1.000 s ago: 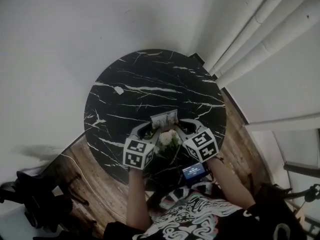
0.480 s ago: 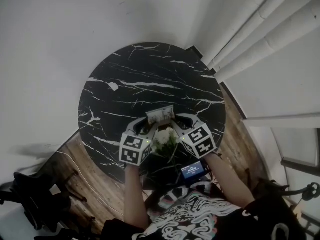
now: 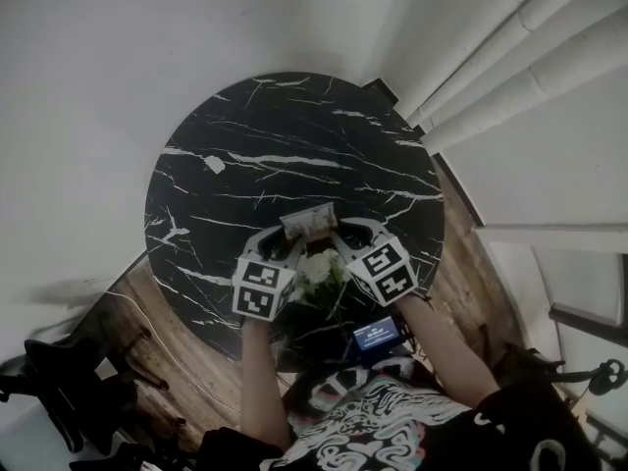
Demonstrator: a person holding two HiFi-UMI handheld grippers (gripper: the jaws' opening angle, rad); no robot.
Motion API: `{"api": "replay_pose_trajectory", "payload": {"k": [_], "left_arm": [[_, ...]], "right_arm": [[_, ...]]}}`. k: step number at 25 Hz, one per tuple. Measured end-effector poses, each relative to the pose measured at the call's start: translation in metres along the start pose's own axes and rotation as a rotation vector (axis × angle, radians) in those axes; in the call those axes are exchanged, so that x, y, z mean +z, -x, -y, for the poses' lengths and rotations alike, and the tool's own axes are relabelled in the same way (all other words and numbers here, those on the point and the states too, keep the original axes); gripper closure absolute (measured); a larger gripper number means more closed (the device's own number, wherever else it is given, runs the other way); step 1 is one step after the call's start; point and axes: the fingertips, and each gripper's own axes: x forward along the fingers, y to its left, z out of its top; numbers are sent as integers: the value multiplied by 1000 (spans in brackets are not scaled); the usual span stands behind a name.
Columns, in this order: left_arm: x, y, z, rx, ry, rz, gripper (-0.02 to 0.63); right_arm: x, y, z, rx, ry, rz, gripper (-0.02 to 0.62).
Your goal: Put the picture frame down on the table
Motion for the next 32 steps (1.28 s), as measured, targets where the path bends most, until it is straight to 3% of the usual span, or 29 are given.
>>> {"api": "replay_pose_trajectory", "payload": {"k": [23,32], "left_arm": [[-24,-27,-16,34,-7,-97,460],[-36,-34,-18,43,-10,-125,460]], "right_arm": [[-16,-40,13,29,46,-24,538],[-26,-45,10,47,36,-76,538]]}}
